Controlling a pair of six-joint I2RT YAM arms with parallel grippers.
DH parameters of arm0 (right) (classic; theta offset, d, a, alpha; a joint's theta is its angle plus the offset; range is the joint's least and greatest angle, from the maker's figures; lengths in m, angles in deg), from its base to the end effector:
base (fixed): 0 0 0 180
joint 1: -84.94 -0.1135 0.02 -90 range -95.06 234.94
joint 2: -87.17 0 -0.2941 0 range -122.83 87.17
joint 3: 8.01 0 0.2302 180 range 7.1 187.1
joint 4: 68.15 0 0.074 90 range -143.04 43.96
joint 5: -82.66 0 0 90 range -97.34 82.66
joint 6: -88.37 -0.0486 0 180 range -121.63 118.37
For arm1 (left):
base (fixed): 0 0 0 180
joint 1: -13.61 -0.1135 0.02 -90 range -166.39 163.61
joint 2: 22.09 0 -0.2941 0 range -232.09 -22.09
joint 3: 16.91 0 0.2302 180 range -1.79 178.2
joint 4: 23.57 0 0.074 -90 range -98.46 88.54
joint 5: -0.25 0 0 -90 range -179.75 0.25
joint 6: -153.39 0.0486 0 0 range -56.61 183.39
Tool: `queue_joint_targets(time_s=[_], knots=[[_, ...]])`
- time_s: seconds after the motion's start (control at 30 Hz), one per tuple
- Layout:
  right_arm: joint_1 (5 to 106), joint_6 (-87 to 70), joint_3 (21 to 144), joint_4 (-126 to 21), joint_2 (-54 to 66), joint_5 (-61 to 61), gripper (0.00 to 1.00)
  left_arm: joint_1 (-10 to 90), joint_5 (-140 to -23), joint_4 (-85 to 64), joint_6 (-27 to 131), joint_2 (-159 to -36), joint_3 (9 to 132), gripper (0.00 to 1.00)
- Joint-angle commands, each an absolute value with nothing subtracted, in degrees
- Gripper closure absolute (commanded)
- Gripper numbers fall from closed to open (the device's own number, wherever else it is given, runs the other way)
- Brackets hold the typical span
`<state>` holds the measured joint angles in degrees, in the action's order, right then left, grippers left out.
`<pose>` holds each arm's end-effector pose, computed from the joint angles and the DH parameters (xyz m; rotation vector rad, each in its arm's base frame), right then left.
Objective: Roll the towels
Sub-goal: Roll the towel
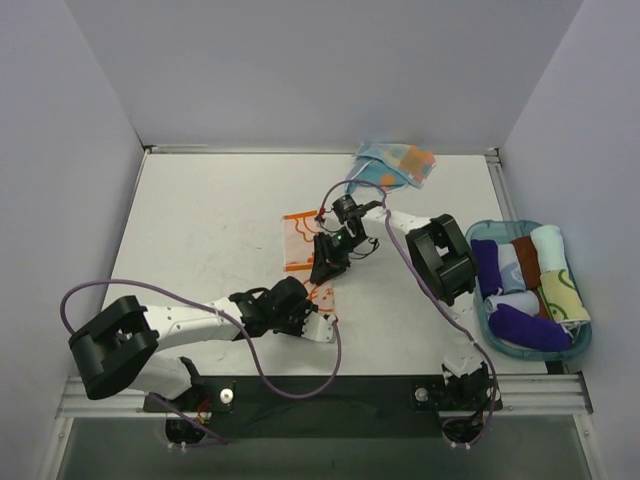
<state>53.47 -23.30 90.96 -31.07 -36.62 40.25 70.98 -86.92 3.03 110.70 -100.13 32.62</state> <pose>0.3589 0.2618 0.1671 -0.5367 2.7115 1.3911 0.1228 -0.1962 0.1908 2.0197 1.5339 -0.1323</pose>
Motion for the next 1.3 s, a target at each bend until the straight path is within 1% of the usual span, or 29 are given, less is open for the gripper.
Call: queue_joint_targets(time_s=[0.0, 0.03, 0.13, 0.17, 0.27, 0.33, 0.4, 0.53, 0.77, 0.93, 1.27], knots=[[53.7, -24.0, 89.2, -31.4, -36.7, 39.6, 0.76, 71.2, -89.4, -0.9, 110.6, -102.5, 32.7, 0.62], [53.7, -24.2, 88.7, -31.5, -36.5, 39.8, 0.77, 71.1, -87.7, 1.0, 110.2, -102.7, 33.1, 0.68], [52.9, -24.5, 85.8, -32.5, -34.8, 40.4, 0.77, 71.1, -81.6, 7.0, 108.7, -101.1, 34.8, 0.76], [52.7, -24.3, 84.1, -33.2, -33.4, 40.5, 0.76, 71.1, -80.3, 8.5, 108.0, -100.8, 36.1, 0.82], [52.6, -23.3, 84.0, -33.0, -30.9, 40.6, 0.76, 71.0, -74.8, 15.1, 105.1, -100.9, 38.8, 0.93], [53.4, -23.2, 85.4, -32.9, -29.6, 40.9, 0.76, 70.7, -70.1, 19.2, 104.4, -100.7, 40.8, 0.96], [54.6, -22.0, 87.2, -32.0, -28.1, 40.9, 0.74, 70.1, -68.0, 21.1, 103.8, -100.3, 42.3, 1.00], [56.1, -20.3, 89.7, -31.2, -27.0, 38.5, 0.72, 67.5, -61.9, 25.1, 102.6, -100.8, 44.9, 1.00], [54.3, -16.8, 88.1, -31.0, -32.6, 36.3, 0.75, 60.9, -55.1, 28.5, 101.7, -103.4, 49.2, 1.00], [52.9, -15.3, 86.6, -31.1, -34.5, 35.7, 0.76, 55.6, -50.1, 31.9, 102.2, -106.3, 53.3, 1.00], [53.0, -13.8, 86.0, -30.7, -34.3, 34.3, 0.76, 46.6, -47.5, 34.3, 103.1, -114.5, 63.2, 1.00]])
